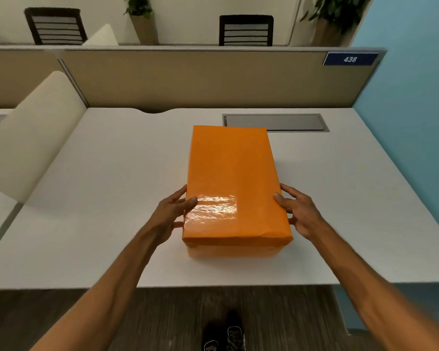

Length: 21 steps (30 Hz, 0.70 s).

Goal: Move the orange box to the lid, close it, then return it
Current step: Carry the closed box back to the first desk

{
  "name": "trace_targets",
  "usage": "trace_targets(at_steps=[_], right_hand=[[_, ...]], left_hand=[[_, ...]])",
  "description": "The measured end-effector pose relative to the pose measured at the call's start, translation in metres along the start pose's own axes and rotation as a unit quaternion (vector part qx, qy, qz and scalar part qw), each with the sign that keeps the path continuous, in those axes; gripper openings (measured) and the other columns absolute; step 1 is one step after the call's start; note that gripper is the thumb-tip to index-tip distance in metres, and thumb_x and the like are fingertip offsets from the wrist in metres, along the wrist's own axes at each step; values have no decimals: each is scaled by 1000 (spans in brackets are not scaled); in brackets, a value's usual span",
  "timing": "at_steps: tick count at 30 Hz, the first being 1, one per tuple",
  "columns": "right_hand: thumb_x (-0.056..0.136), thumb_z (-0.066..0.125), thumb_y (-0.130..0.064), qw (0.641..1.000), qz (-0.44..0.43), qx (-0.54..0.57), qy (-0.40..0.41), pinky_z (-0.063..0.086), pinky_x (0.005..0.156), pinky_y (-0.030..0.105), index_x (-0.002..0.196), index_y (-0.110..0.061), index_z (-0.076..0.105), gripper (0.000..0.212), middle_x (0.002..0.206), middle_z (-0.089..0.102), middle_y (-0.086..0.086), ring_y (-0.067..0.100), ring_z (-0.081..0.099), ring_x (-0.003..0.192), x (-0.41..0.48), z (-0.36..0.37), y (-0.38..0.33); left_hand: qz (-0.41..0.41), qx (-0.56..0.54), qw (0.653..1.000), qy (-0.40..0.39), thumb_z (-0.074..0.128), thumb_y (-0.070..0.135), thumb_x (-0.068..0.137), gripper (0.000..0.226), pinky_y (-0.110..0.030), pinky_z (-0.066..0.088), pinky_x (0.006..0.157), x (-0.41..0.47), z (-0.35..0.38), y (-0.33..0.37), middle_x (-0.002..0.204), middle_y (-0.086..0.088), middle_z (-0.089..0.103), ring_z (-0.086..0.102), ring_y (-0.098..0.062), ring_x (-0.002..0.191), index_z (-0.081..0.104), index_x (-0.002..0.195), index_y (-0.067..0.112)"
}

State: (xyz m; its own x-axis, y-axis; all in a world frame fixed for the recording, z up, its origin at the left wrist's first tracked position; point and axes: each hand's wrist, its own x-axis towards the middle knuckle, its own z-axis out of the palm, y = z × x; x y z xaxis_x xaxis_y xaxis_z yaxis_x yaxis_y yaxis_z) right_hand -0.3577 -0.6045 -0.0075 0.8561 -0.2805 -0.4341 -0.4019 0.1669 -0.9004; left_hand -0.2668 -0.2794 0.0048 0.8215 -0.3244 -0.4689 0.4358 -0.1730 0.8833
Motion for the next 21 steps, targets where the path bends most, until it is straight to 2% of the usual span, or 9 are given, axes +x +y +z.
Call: trace_targets(at_steps=[7,10,14,21], right_hand=[[72,76,-42,999,-16,-12,-27,57,65,40,142,-32,49,76,119,66,-5,21,66,102,17,25,-15],[74,75,-43,999,-27,-19,-41,57,64,38,142,-32,49,74,124,64,-2,23,66,104,28,48,-23],[76,76,-39,998,-34,-11,-61,57,66,40,143,-31,48,73,126,63,0,25,65,107,44,86,-37],[84,74,-32,995,-30,-5,-91,57,63,39,144,-30,47,67,119,65,-6,20,66,101,85,173,-57]], left_hand=[[27,-16,998,53,64,39,91,63,-56,50,98,-6,-19,6,135,-3,62,63,-30,117,41,149,32],[41,-38,995,88,67,37,90,61,-53,53,92,-11,-37,10,131,-1,64,63,-30,117,46,147,29],[53,-59,988,135,71,34,87,64,-55,52,94,-11,-72,19,133,-3,63,62,-30,117,48,146,25],[68,-67,977,192,74,31,84,62,-52,55,88,10,-156,39,128,-4,66,65,-29,112,55,141,18]])
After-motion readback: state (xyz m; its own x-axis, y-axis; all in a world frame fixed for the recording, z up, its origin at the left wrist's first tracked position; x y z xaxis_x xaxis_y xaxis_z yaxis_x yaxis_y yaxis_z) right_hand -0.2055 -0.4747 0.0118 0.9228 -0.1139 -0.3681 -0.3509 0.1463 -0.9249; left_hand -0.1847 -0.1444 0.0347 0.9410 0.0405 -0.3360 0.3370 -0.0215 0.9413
